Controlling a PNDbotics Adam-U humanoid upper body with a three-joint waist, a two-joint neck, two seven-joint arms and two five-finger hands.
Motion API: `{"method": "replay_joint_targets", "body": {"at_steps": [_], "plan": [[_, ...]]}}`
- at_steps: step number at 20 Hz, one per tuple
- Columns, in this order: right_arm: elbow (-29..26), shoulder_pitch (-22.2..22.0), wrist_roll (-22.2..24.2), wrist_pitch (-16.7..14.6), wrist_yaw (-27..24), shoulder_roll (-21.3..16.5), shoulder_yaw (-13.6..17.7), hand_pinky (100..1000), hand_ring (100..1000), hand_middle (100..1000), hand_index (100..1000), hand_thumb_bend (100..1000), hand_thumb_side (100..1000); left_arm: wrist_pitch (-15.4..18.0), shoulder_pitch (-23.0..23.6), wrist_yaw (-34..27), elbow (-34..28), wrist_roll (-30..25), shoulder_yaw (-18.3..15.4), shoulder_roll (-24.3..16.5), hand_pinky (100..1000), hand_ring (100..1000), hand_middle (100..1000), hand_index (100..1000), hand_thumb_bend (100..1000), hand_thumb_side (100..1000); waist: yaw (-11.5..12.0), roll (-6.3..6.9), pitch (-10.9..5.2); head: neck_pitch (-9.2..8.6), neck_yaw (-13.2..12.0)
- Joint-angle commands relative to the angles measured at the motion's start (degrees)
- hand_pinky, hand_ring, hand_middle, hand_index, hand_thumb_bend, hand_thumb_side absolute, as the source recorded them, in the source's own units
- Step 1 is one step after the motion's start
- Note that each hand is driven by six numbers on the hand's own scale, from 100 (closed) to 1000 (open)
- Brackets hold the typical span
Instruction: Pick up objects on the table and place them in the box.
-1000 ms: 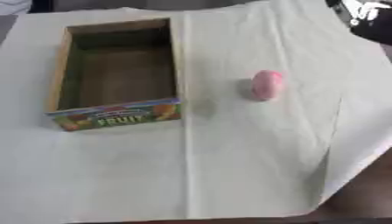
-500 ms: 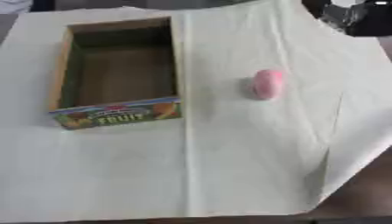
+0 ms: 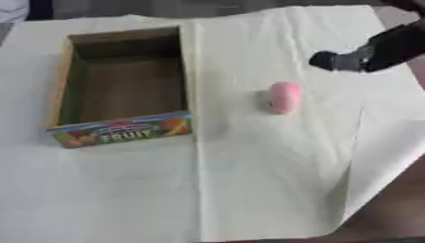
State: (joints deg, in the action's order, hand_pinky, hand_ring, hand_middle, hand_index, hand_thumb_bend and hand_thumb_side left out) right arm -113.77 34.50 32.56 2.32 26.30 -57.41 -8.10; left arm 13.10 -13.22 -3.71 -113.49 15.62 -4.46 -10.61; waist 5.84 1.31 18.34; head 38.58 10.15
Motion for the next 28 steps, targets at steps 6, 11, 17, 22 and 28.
{"method": "replay_joint_targets", "body": {"at_steps": [6, 11, 17, 22, 28], "plan": [[-0.8, 3.5, 10.1, 2.5, -0.5, -3.0, -2.9, 859, 906, 811, 965, 637, 288, 0.0, -0.4, -0.1, -1.1, -0.5, 0.3, -1.3, 738, 629, 608, 826, 100, 609, 0.2, -0.31, -1.19, -0.95, 0.3], [-0.4, 5.7, 12.7, 5.1, 0.6, -2.5, -5.1, 856, 906, 802, 978, 627, 279, -0.1, -0.3, -0.2, -1.1, -0.6, 0.4, -1.2, 738, 628, 608, 826, 100, 610, 0.4, -0.40, -1.24, -0.67, 0.2], [2.3, 7.7, 14.6, 8.2, 3.6, -0.8, -8.1, 853, 905, 797, 961, 657, 286, -0.2, -0.4, -0.2, -1.1, -0.8, 0.5, -1.1, 738, 628, 608, 826, 100, 611, 0.6, -0.43, -1.06, -0.76, 0.4], [4.0, 9.0, 16.0, 10.8, 6.5, 0.6, -11.0, 852, 907, 798, 954, 607, 283, -0.2, -0.5, -0.3, -1.1, -0.9, 0.6, -1.0, 738, 628, 609, 825, 100, 611, 0.8, -0.46, -0.93, -0.92, 0.5], [6.6, 10.1, 17.0, 12.4, 9.2, 2.7, -13.5, 849, 908, 798, 949, 606, 271, -0.2, -0.5, -0.3, -1.1, -0.9, 0.6, -0.9, 738, 628, 609, 826, 100, 612, 1.1, -0.51, -0.84, -1.22, 0.6]]}}
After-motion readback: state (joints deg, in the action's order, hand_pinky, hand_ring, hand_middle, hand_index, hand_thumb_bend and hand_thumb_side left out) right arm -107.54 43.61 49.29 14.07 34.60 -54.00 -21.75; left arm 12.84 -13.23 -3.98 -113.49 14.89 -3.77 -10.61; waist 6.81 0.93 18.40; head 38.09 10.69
